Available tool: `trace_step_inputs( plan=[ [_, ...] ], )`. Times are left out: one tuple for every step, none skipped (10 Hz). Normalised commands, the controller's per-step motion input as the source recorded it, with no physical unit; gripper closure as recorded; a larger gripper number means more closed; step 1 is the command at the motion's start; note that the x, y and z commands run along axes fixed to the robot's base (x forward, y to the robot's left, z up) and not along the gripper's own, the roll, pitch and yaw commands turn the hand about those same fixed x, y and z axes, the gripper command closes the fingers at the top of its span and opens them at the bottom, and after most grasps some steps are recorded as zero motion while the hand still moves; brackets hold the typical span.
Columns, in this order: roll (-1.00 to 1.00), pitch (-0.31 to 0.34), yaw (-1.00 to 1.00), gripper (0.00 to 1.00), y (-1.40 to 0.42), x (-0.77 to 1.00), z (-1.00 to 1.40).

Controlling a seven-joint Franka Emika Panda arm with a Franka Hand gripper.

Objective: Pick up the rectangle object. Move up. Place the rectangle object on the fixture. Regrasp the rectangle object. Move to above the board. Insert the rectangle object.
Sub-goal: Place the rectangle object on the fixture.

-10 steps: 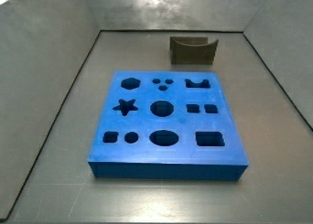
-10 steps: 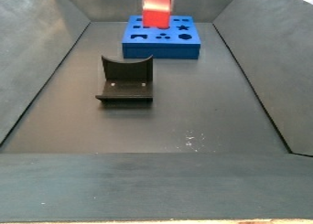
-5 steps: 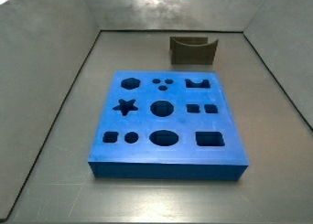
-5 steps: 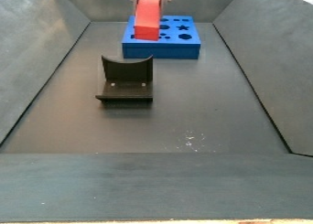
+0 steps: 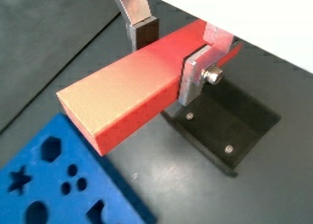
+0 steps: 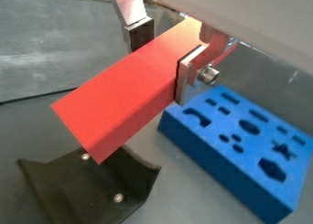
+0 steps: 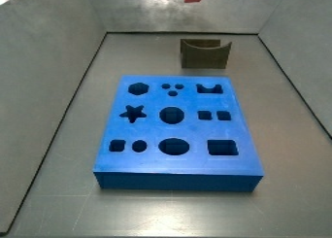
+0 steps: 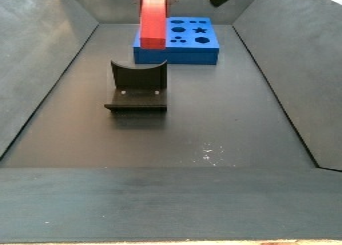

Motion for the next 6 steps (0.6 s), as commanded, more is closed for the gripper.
trace_step_inputs(
  plan=[
    [-0.77,0.119,-0.13,1.0,0.06,0.53,-0.03],
    [-0.57,0.093,-0.14,1.0,0.06,0.48,-0.03],
    [-0.41,0.076,-0.13,1.0,0.06,0.44,-0.03],
    [-0.23,0.06,-0.12,1.0,0.05,0.38,-0.03],
    [-0.18,0.051,-0.11,1.0,0.04,0.32,-0.02],
    [-0.17,0.042,-0.1,1.0,0.05,0.26,-0.02]
  ],
)
